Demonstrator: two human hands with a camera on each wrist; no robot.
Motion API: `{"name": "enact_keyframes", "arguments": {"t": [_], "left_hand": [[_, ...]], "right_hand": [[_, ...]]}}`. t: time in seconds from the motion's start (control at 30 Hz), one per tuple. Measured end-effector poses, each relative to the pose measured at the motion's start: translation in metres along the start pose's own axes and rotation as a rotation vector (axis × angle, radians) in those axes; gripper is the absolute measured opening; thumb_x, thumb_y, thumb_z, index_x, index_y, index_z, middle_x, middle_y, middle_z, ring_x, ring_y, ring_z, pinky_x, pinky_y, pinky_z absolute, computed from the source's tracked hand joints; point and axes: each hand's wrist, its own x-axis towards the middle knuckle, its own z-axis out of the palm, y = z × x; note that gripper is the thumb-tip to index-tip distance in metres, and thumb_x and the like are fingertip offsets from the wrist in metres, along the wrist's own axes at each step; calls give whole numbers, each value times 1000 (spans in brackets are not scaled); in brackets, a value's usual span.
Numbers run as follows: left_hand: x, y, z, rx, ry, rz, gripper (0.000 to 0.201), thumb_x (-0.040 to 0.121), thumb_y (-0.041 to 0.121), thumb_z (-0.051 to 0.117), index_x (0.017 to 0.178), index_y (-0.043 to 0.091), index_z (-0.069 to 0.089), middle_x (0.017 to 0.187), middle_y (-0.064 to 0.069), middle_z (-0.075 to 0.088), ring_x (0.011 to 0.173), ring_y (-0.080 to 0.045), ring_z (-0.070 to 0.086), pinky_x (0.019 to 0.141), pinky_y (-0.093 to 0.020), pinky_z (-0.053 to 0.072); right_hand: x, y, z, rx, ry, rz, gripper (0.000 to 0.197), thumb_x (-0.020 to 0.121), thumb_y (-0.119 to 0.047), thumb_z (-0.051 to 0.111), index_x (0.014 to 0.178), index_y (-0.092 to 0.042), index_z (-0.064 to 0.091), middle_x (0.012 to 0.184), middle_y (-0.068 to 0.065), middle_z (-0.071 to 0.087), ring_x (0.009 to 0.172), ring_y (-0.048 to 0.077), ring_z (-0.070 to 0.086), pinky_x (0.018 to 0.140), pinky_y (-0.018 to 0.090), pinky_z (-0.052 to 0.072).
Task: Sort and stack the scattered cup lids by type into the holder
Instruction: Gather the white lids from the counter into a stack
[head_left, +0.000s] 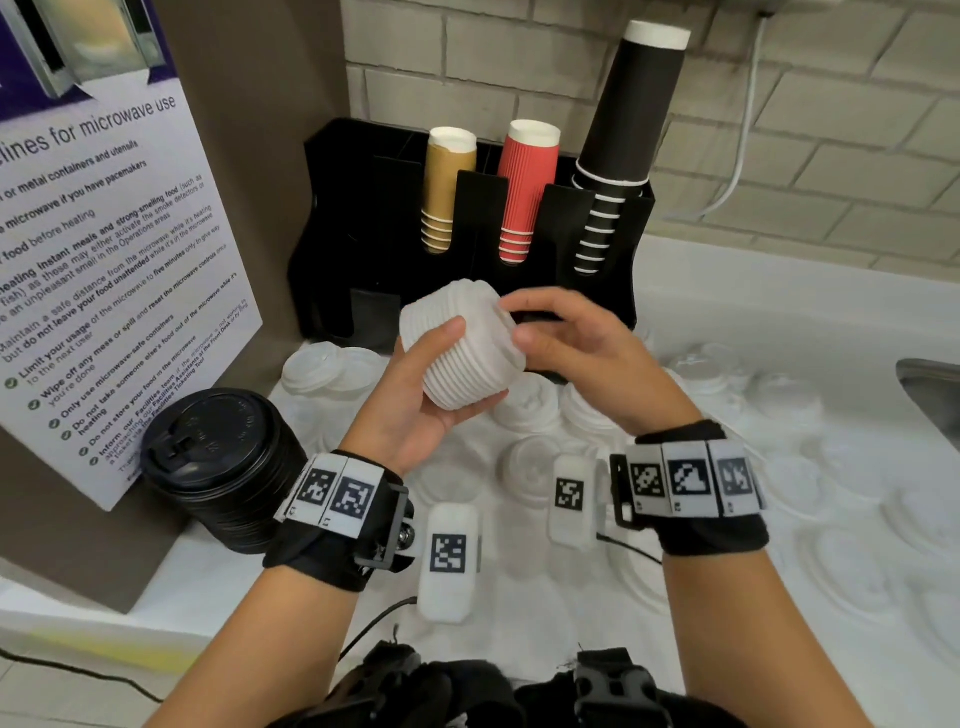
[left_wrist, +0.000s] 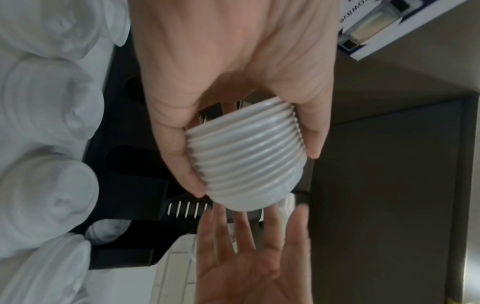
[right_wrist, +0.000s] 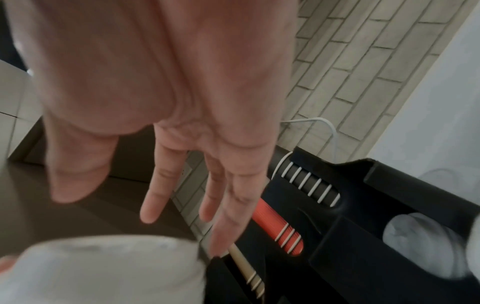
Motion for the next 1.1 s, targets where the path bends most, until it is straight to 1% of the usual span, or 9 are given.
{"name": "enact_keyframes", "arguments": {"t": [0.2, 0.33, 0.43, 0.53, 0.63, 0.77, 0.87, 1.0, 1.1], "left_hand": [[0, 13, -14, -114, 29, 50, 114, 34, 41, 97, 136, 19, 50, 124, -9, 65, 107, -25, 67, 76, -41, 58], [0, 18, -23, -132, 59, 87, 88, 49, 39, 93, 126, 21, 56, 112, -5, 71, 103, -23, 69, 75, -39, 58], [-1, 20, -24, -118, 103, 109, 61, 73, 35, 69, 130, 22, 53, 116, -6, 67, 103, -23, 68, 74, -39, 58], [-3, 22, -20, -98, 100, 117, 71, 69, 36, 76, 134, 21, 52, 118, -6, 67, 106, -23, 67, 75, -39, 58], [-4, 23, -19, -87, 113, 124, 84, 63, 36, 81, 139, 20, 48, 128, -9, 62, 108, -24, 66, 76, -40, 58], [-7, 24, -23, -79, 116, 116, 87, 64, 34, 79, 143, 20, 44, 138, -12, 55, 117, -27, 61, 77, -40, 58], [-9, 26, -24, -59, 103, 109, 108, 48, 37, 90, 144, 20, 42, 138, -12, 55, 120, -28, 59, 78, -39, 58], [-8, 28, -23, -74, 97, 136, 78, 72, 33, 70, 143, 19, 43, 137, -12, 56, 110, -24, 65, 74, -37, 58], [-7, 29, -23, -68, 80, 138, 87, 64, 36, 74, 143, 20, 43, 138, -11, 56, 116, -26, 62, 76, -38, 58]], "right_hand": [[11, 3, -44, -109, 225, 52, 21, 96, -22, 54, 115, -26, 63, 106, -15, 60, 96, 3, 58, 85, 28, 51], [21, 22, -56, -244, 295, 153, 15, 93, -23, 59, 107, -24, 64, 99, -11, 62, 83, 0, 57, 71, 15, 45], [38, 47, -38, -605, -31, 320, 43, 86, -32, 68, 125, -16, 58, 124, 6, 59, 107, 15, 57, 85, 18, 43], [53, 73, -12, -1061, -397, 414, 80, 80, -47, 71, 146, -22, 34, 142, 8, 42, 130, 27, 41, 105, 39, 39], [63, 88, 2, -1293, -493, 361, 91, 71, -51, 74, 147, -31, 28, 134, 8, 44, 124, 30, 42, 97, 45, 44], [72, 86, -2, -1248, -528, 315, 80, 71, -38, 78, 140, -32, 39, 121, 8, 46, 111, 29, 53, 81, 36, 48], [79, 71, -10, -1055, -448, 240, 71, 74, -36, 77, 136, -30, 43, 124, 7, 49, 112, 26, 51, 90, 36, 47], [82, 46, -10, -765, -383, 210, 77, 77, -34, 76, 143, -29, 37, 119, -1, 48, 105, 13, 51, 87, 24, 43], [85, 46, -7, -1018, -405, 287, 62, 82, -43, 70, 135, -16, 49, 126, 3, 54, 107, 17, 54, 92, 29, 47]]}}
